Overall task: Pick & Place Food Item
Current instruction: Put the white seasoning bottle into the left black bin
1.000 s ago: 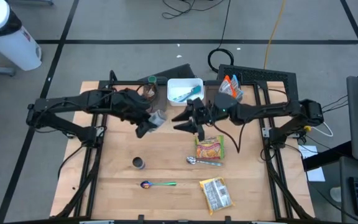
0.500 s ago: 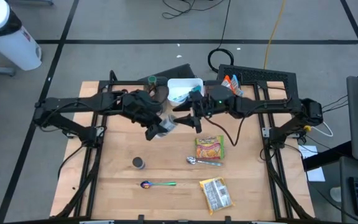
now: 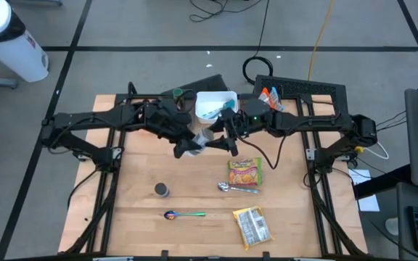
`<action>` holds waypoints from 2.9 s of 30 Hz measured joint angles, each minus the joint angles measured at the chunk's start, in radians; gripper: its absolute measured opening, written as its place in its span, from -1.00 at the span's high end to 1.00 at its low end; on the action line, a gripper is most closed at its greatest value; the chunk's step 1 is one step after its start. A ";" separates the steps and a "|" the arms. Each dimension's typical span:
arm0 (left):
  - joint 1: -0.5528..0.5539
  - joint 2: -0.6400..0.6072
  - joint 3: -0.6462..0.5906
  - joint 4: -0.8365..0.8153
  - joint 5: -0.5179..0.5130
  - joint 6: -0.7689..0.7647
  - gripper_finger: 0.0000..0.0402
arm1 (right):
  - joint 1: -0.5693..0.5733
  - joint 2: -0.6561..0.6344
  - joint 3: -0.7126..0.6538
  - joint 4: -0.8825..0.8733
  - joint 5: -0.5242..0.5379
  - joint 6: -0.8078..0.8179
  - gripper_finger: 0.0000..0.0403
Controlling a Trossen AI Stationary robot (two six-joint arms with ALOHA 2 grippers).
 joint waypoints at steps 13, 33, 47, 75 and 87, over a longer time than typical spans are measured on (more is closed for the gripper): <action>0.012 0.000 0.000 -0.001 0.026 0.000 -0.03 | -0.007 0.000 0.000 0.075 -0.001 0.025 -0.37; 0.004 0.006 0.000 -0.004 0.042 0.021 -0.03 | -0.008 0.001 -0.001 0.072 -0.037 0.053 -0.02; 0.005 0.007 0.000 -0.002 0.039 0.004 -0.03 | -0.008 0.001 -0.001 0.069 -0.050 0.056 0.06; 0.146 -0.226 0.000 -0.072 -0.045 -0.059 -0.54 | -0.128 -0.137 -0.002 -0.013 -0.027 0.024 0.06; 0.076 -0.244 0.001 0.056 -0.233 -0.076 -0.47 | -0.145 -0.192 -0.002 0.236 0.168 0.027 0.06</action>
